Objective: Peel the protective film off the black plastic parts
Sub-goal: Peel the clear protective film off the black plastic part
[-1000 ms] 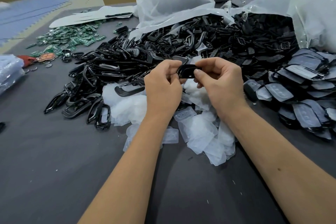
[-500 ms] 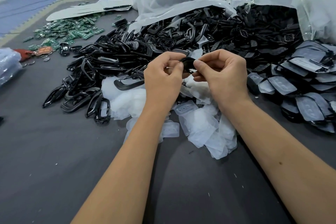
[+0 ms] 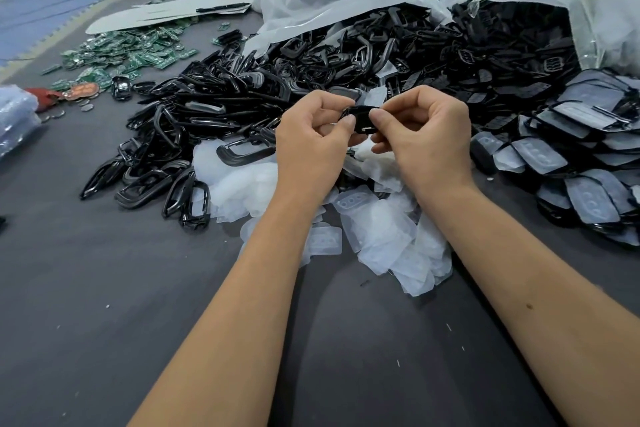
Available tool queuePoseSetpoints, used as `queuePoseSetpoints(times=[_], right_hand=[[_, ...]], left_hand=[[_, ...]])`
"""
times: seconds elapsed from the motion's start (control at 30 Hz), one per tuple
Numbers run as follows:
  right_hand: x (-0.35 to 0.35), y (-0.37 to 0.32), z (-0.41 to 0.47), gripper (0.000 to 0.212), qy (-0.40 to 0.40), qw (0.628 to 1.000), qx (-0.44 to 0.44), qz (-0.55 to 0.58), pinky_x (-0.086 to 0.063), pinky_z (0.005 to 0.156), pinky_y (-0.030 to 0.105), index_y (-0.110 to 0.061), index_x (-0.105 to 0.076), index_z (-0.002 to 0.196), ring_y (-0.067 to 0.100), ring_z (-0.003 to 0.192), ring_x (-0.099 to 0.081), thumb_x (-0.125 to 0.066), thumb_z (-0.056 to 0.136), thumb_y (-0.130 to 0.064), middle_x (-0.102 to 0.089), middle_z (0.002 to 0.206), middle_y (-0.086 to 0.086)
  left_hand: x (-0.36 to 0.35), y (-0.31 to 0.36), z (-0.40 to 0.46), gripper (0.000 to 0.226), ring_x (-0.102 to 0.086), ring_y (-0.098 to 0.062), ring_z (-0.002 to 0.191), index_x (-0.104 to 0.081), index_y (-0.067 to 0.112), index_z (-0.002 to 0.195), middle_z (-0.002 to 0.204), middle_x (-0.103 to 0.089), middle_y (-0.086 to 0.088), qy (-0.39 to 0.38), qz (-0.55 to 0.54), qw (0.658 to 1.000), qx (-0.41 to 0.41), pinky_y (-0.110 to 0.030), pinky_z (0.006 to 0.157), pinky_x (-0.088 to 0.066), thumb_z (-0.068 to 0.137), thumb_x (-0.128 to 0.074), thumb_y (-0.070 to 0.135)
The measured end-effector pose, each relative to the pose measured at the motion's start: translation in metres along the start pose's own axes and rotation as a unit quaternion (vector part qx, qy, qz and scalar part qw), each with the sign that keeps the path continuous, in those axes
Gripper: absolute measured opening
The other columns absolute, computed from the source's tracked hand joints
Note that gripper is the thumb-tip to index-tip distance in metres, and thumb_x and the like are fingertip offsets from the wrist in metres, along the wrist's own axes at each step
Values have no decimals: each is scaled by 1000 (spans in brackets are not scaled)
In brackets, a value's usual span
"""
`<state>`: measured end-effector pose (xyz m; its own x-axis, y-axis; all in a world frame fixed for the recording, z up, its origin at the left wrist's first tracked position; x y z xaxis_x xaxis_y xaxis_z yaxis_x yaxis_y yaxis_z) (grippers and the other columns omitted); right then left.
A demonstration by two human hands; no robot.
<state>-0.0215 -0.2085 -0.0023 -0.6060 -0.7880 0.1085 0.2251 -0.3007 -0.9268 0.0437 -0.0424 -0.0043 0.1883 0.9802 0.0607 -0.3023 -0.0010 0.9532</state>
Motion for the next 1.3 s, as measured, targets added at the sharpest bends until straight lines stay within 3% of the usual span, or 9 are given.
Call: queuePoseSetpoints(times=[0.07, 0.17, 0.43, 0.6, 0.7, 0.8, 1.03, 1.3], right_hand=[[0, -6, -2, 12, 3, 999, 18, -28, -63, 54, 37, -9, -71, 85, 17, 60, -74, -82, 88, -12, -74, 71, 3], [1, -17, -5, 13, 13, 995, 53, -78, -60, 51, 33, -9, -71, 84, 14, 59, -71, -82, 88, -14, -72, 72, -1], [-3, -29, -9, 12, 14, 985, 97, -145, -60, 62, 40, -9, -70, 86, 13, 68, -68, -80, 88, -15, -69, 76, -6], [2, -29, -7, 26, 45, 980, 110, -161, -52, 64, 18, -13, -65, 96, 7, 68, -61, -86, 82, -20, -66, 87, 1], [0, -15, -3, 26, 13, 993, 47, -110, -61, 59, 36, -14, -67, 99, 14, 66, -69, -86, 85, -24, -69, 85, 1], [-7, -8, 1, 14, -49, 999, 0, -21, -62, 54, 45, -10, -72, 96, 23, 62, -74, -82, 89, -16, -76, 78, 4], [-8, -29, 3, 13, -68, 996, 45, -25, -56, 44, 31, -4, -70, 88, 21, 50, -71, -81, 89, -11, -74, 66, 3], [-14, -36, -1, 11, -104, 992, 56, -49, -61, 49, 34, 1, -71, 92, 20, 53, -72, -79, 90, -6, -73, 67, 8]], left_hand=[[0, 0, 0, 13, -77, -19, 70, -69, 1, 101, 80, -73, -4, -2, 1, 1000, -6, -40, 75, -65, 90, -70, -7], [1, 0, -1, 14, -78, -23, 71, -68, -2, 100, 89, -76, -12, -4, -6, 1000, -7, -40, 74, -65, 88, -73, -7], [1, -5, 1, 10, -77, -34, 74, -67, -2, 94, 89, -75, -20, -6, -58, 998, 9, -45, 75, -64, 87, -75, -4], [3, -5, 1, 11, -77, -34, 71, -67, -4, 94, 88, -75, -20, -6, -72, 997, 16, -35, 67, -63, 86, -74, -7], [5, -4, 0, 12, -76, -32, 70, -68, 1, 90, 86, -76, -20, -5, -95, 995, 24, -27, 62, -59, 87, -73, -9], [6, 0, 0, 15, -74, -23, 68, -68, 4, 88, 79, -75, -12, -8, -118, 993, 23, -24, 61, -58, 87, -73, -10], [7, 21, 3, 24, -73, -18, 62, -63, 10, 82, 76, -74, 2, -29, -87, 996, -11, -22, 56, -53, 82, -75, -11], [15, 25, 2, 25, -76, -29, 66, -66, 10, 81, 90, -78, -8, -44, -66, 997, -21, -22, 54, -53, 80, -76, -13]])
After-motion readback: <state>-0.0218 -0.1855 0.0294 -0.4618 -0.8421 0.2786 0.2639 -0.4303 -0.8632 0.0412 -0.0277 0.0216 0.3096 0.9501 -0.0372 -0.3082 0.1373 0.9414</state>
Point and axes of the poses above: each hand's wrist, its own z-axis towards the middle knuckle, its own x-axis out of the back of the hand, y = z × x, the point moved 9 cm from there along z, towards the middle knuckle
